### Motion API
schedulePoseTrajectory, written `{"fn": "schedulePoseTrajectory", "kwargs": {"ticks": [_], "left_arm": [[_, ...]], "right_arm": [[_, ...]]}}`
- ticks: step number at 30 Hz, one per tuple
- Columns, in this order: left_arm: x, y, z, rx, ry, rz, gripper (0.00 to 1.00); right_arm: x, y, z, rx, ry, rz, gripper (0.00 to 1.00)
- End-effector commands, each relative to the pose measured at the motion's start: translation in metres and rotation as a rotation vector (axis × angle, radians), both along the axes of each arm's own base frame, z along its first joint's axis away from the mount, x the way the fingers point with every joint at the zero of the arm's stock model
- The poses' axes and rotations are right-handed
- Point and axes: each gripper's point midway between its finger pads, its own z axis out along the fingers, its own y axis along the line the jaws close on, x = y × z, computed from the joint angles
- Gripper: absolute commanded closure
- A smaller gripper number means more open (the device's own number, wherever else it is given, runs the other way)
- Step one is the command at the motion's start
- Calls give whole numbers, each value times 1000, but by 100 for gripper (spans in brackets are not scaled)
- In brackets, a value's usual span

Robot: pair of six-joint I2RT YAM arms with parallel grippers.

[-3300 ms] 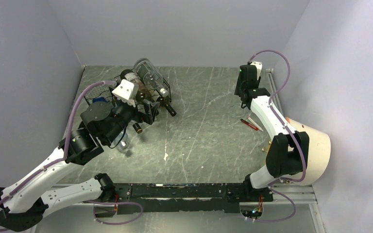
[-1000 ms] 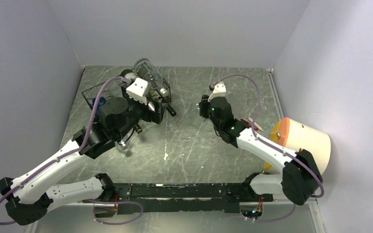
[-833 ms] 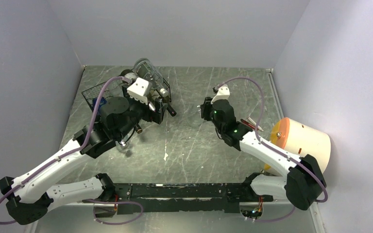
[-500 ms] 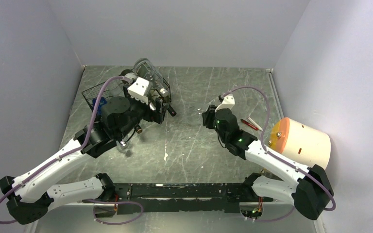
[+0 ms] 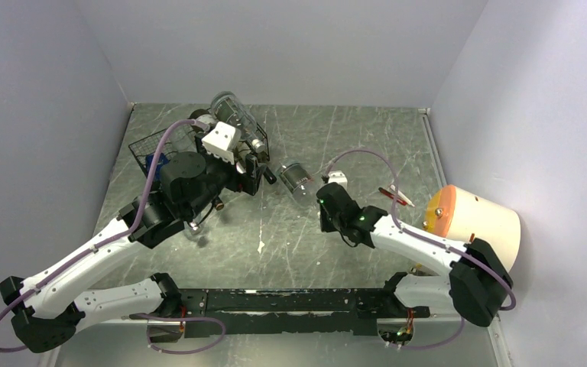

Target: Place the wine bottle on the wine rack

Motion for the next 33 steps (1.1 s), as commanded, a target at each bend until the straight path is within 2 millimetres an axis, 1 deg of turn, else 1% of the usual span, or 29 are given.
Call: {"fn": "schedulePoseTrajectory", "kwargs": {"ticks": [1,5,6,10,14,15,17,18,21,24,26,30,33], "left_arm": [[-1,-3,10,-38,-20,-14,4],[-1,-2,9,-31,-20,-8,4],[-1,-1,10,-30,-22,-7,4],[-1,1,11,-26,-25,0,4],[-1,3,10,-22,-26,4,4],[-1,3,10,-21,-26,6,4],[-1,3,10,-19,-29,8,4],[0,3,10,-20,-30,8,4],[0,3,11,-18,-31,6,4],[0,2,12,-18,-34,4,4],[0,2,12,-15,-34,3,4],[1,2,13,-12,-34,4,4],[0,2,13,-16,-33,3,4]], "right_arm": [[2,9,1,-42,38,55,100],[7,15,-3,-56,52,73,100],[10,17,-1,-58,52,73,98],[17,21,4,-86,54,86,78],[31,17,23,-139,-1,70,61],[35,16,30,-143,-24,62,55],[42,10,35,-159,-51,47,44],[45,5,34,-171,-50,37,39],[52,-9,22,-225,-26,25,29],[57,-17,8,-235,16,55,23],[62,-19,2,-212,30,72,22],[68,-6,1,-169,25,154,23],[67,3,-5,-154,61,207,27]]}}
